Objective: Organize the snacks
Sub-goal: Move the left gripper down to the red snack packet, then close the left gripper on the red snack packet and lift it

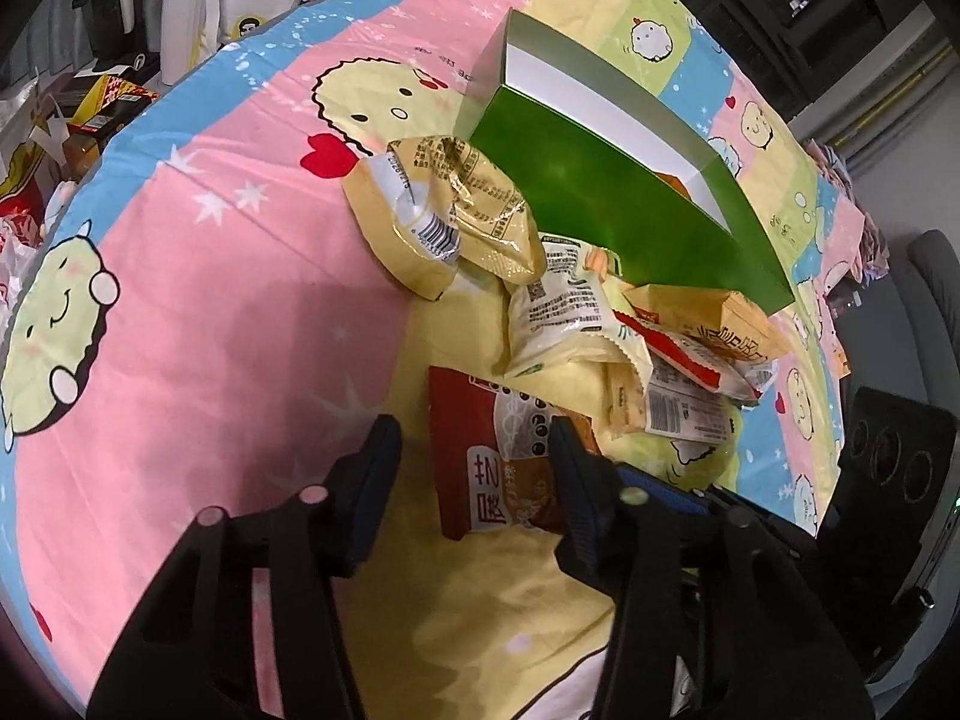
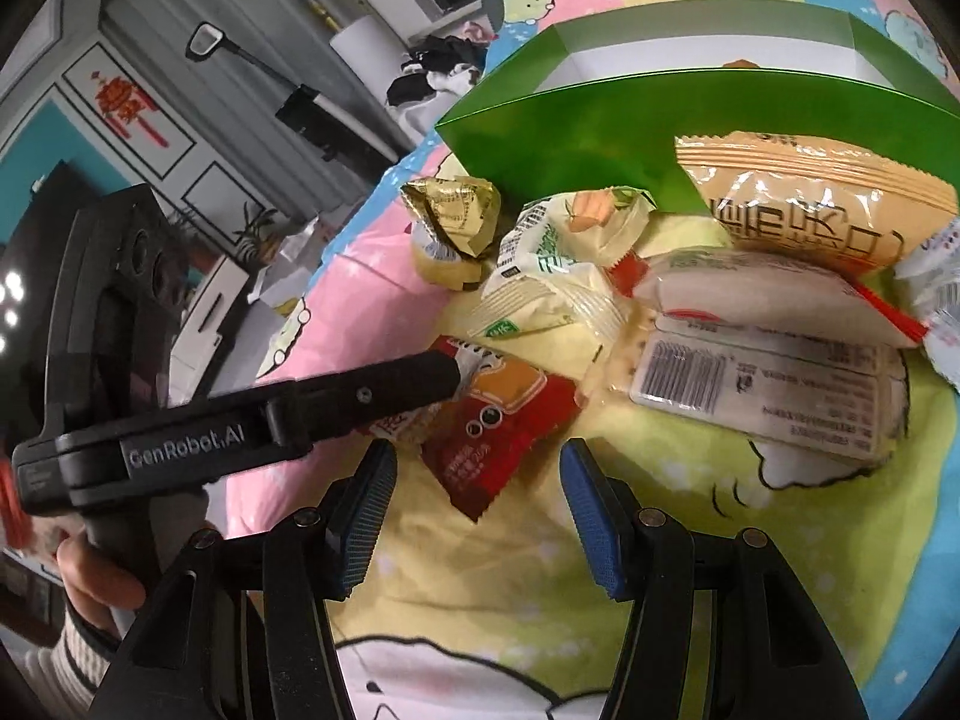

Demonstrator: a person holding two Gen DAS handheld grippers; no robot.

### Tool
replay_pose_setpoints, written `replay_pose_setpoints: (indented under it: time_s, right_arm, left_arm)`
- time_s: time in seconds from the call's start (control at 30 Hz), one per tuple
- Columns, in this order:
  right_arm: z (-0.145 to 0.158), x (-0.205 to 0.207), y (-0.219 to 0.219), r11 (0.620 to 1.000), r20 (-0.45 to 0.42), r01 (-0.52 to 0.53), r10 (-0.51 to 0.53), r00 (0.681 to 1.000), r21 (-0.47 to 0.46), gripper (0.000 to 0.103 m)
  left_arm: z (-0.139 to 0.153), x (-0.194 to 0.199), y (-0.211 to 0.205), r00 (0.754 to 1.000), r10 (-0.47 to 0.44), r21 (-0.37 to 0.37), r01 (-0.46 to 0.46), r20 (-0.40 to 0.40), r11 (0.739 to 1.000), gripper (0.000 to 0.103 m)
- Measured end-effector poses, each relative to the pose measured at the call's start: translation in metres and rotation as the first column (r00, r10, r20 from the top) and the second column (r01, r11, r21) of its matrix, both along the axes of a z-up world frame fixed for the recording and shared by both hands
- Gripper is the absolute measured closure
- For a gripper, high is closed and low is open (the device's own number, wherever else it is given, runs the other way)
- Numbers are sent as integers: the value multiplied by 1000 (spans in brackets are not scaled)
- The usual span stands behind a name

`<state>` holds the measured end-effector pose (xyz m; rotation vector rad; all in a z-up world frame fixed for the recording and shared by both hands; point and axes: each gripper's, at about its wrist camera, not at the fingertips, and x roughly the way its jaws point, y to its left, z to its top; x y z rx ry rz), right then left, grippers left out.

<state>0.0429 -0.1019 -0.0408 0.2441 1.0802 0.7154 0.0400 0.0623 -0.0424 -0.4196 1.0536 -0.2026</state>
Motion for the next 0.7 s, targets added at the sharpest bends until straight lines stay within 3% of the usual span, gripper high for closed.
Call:
replay_pose_setpoints:
  time_s: [0.3, 0.47, 0.5, 0.7]
  right_arm:
    - [-5, 6, 0, 1000, 5, -2, 2, 1000, -30, 59]
    - [-5, 8, 1, 998, 20, -5, 6, 1000, -58, 66]
    - [-5, 7, 1, 998, 26, -8, 10, 1000, -62, 66]
    - [-5, 2, 0, 998, 66, 16, -12, 998, -60, 72]
  left_arm:
    - [-4, 3, -6, 999, -45, -4, 45, -9, 999, 63]
    - [-6, -2, -1, 1000, -17, -41, 17, -10, 999, 70]
    - [-6, -3, 1, 1000, -5, -36, 5, -9, 999, 75]
    - [-3, -8, -3, 1000, -8, 16, 8, 7, 1000, 76]
